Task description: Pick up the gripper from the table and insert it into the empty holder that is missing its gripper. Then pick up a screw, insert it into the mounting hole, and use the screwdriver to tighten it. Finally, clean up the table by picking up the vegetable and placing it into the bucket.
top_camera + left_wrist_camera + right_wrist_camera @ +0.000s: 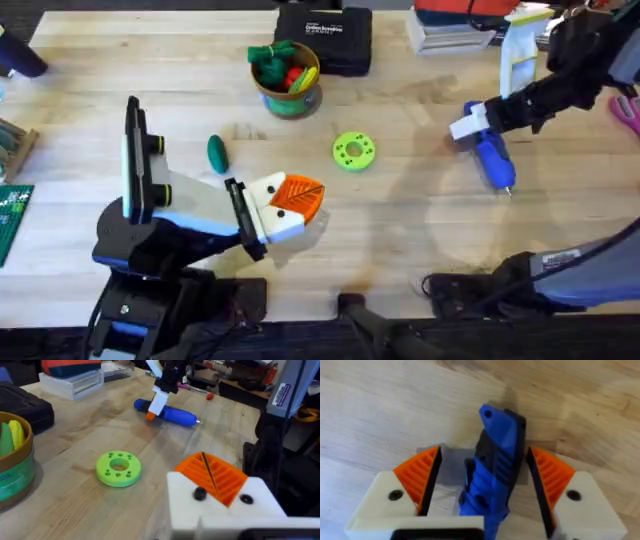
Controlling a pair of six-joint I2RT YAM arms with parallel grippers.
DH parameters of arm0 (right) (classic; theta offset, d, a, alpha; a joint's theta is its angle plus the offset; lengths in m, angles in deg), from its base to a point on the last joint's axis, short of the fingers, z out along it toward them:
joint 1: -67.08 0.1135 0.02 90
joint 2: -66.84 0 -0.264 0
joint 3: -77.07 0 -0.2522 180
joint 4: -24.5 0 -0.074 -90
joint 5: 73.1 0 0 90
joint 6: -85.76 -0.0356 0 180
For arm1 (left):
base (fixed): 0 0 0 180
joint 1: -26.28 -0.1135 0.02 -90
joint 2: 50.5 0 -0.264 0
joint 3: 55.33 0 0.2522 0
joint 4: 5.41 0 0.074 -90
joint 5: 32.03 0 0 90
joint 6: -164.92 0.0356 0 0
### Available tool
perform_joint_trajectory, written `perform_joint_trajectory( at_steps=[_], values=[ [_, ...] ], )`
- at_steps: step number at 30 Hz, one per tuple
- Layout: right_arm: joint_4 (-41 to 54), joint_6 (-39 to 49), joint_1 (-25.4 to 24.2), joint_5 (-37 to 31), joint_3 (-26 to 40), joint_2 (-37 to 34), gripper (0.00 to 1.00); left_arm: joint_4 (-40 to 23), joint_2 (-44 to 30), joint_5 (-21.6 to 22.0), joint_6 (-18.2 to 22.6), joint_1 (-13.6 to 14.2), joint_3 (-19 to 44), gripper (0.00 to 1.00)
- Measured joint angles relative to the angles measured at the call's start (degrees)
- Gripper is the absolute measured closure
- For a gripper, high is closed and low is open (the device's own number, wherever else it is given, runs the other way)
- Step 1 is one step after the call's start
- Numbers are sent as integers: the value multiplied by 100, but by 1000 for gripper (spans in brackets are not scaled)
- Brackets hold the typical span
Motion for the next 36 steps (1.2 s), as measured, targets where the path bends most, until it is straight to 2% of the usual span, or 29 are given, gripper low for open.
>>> perform_joint_trajectory(
  at_steps=[6, 16, 20, 24, 28, 29, 36],
  values=[
    [-20, 0, -5, -1, 0, -12, 8, 0, 1, 0, 0, 0, 0, 996],
    [-20, 68, -40, -88, 2, -22, 187, 0, 0, 0, 0, 0, 0, 996],
    [-63, 87, -40, -107, 2, -24, 393, 0, 0, 0, -1, 0, 0, 996],
    [-87, 93, -42, -98, 2, -24, 552, 0, 0, 0, 0, 0, 0, 996],
    [-110, 135, -42, -101, 2, -33, 905, 0, 2, 0, 0, 0, 0, 996],
    [-123, 125, -42, -97, 9, -33, 959, 0, 1, 0, 0, 0, 0, 996],
    [-98, 107, -40, -94, 19, -33, 971, 0, 0, 0, 0, 0, 0, 996]
  ],
)
